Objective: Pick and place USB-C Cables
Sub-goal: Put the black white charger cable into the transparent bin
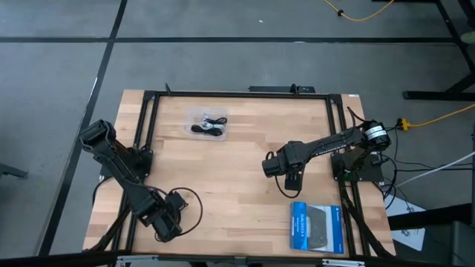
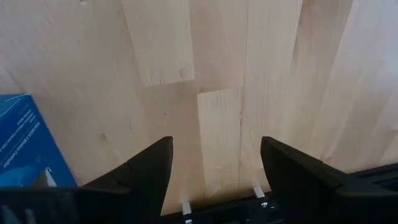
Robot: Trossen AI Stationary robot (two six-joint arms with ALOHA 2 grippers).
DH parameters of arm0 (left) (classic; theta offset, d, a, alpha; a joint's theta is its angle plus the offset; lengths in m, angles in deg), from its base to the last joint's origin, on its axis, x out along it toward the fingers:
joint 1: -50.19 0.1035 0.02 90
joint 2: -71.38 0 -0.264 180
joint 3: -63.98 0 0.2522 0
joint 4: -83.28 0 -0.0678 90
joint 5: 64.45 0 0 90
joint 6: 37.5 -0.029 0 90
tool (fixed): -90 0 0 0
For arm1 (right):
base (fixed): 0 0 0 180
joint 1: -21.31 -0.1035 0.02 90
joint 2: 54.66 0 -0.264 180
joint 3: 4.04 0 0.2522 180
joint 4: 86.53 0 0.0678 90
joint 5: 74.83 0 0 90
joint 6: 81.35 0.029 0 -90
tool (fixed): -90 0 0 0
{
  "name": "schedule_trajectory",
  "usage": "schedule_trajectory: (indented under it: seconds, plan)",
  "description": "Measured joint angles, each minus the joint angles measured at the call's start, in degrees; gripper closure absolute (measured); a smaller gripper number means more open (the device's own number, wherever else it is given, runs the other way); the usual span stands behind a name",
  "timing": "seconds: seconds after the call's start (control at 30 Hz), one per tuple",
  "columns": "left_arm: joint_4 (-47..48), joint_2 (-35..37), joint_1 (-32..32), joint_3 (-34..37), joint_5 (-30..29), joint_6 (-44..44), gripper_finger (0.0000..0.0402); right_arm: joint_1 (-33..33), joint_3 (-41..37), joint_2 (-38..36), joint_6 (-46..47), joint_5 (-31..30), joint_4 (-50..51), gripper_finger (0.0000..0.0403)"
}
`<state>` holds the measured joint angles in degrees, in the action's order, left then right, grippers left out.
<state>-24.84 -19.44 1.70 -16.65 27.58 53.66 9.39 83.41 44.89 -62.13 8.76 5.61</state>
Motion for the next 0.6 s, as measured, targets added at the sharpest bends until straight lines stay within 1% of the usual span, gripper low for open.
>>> schedule_trajectory:
  seconds: [0.13, 0.2, 0.3, 0.4, 0.5, 0.6]
  plan:
    - [-2.8, 0.0, -0.27, 1.98, 0.03, 1.74, 0.0236, 0.0, 0.0, 0.0, 0.01, 0.01, 0.01, 0.0156]
    - [-5.43, 0.0, -0.46, 3.16, -1.08, 1.35, 0.0233, 0.0, 0.0, 0.0, 0.01, 0.03, 0.03, 0.0156]
    - [-7.65, 0.0, -0.74, 4.95, -4.52, 1.5, 0.0234, 0.0, 0.0, 0.0, 0.0, 0.15, 0.06, 0.0156]
    - [-8.97, 0.0, -0.66, 6.68, -5.56, 1.81, 0.0233, 0.0, 0.0, 0.0, 0.01, 0.43, 0.08, 0.0156]
    - [-10.57, 0.0, -0.66, 8.85, -5.25, 3.29, 0.0233, 0.0, 0.0, 0.0, -0.02, 0.45, 0.11, 0.0156]
    - [-14.13, 0.0, -0.66, 11.59, -2.33, 4.66, 0.0233, -0.01, 0.0, 0.0, 0.0, 0.47, 0.16, 0.0156]
